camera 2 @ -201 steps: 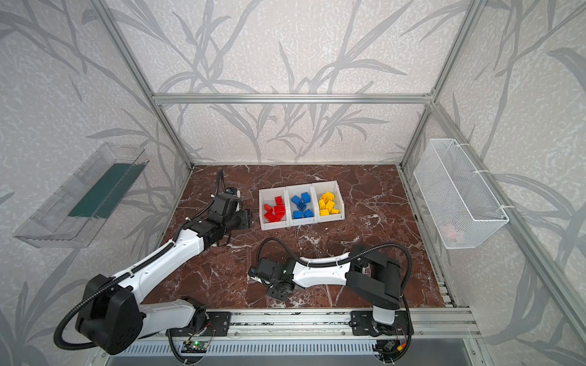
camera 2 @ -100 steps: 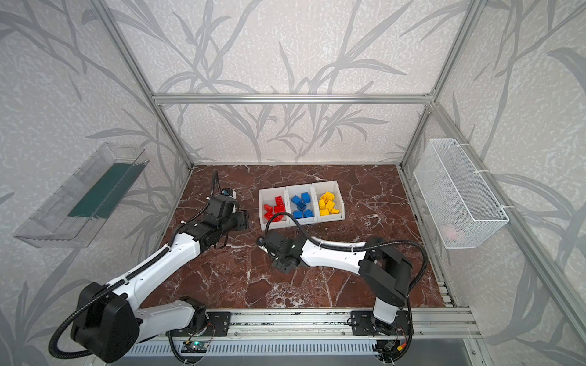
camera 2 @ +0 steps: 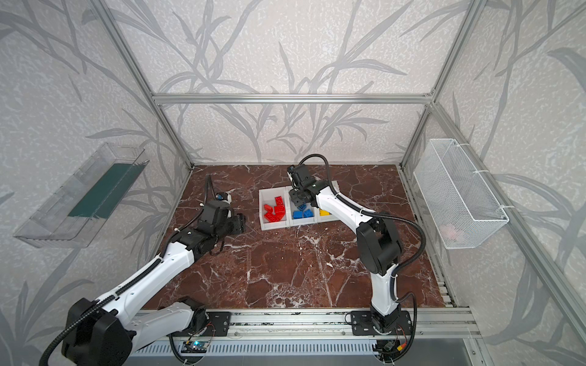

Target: Sort the legos into containers by color

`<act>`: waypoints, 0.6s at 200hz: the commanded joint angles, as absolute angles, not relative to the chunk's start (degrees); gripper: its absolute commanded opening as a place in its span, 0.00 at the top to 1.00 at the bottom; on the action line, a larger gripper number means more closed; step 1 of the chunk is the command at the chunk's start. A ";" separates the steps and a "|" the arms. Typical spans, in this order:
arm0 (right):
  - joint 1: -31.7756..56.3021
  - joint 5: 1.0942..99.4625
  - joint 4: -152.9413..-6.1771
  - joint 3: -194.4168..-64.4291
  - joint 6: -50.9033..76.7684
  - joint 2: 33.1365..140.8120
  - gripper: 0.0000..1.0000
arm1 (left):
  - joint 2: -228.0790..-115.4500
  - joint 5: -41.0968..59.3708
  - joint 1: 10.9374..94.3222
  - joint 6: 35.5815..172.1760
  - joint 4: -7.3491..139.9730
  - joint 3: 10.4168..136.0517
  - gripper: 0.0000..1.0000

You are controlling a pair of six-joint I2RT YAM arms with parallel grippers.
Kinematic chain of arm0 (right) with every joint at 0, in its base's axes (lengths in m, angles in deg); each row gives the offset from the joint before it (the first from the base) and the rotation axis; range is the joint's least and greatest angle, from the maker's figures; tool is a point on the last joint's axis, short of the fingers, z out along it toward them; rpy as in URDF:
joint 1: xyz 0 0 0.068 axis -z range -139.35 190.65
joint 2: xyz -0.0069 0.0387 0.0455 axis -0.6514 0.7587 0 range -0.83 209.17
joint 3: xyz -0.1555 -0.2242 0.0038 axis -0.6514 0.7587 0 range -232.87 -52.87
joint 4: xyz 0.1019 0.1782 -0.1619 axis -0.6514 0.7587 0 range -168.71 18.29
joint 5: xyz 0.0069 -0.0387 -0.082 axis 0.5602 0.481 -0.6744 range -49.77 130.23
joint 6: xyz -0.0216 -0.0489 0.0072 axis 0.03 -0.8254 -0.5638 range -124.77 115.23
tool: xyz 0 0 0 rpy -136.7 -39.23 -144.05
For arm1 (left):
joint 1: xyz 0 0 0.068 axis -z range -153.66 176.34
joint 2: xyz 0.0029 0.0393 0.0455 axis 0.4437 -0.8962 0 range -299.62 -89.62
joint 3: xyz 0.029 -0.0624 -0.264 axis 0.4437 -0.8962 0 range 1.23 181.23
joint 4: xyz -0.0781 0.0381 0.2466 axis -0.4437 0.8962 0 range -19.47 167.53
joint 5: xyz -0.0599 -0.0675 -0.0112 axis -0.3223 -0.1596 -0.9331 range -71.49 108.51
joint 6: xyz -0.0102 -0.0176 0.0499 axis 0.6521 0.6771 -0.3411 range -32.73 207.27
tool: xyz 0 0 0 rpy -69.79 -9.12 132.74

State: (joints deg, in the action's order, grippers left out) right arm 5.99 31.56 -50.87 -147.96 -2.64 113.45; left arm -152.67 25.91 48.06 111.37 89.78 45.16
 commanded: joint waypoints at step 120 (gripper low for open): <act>8.27 28.89 -58.98 -136.11 0.86 94.46 0.17 | -146.15 37.64 47.19 106.93 79.59 38.67 0.27</act>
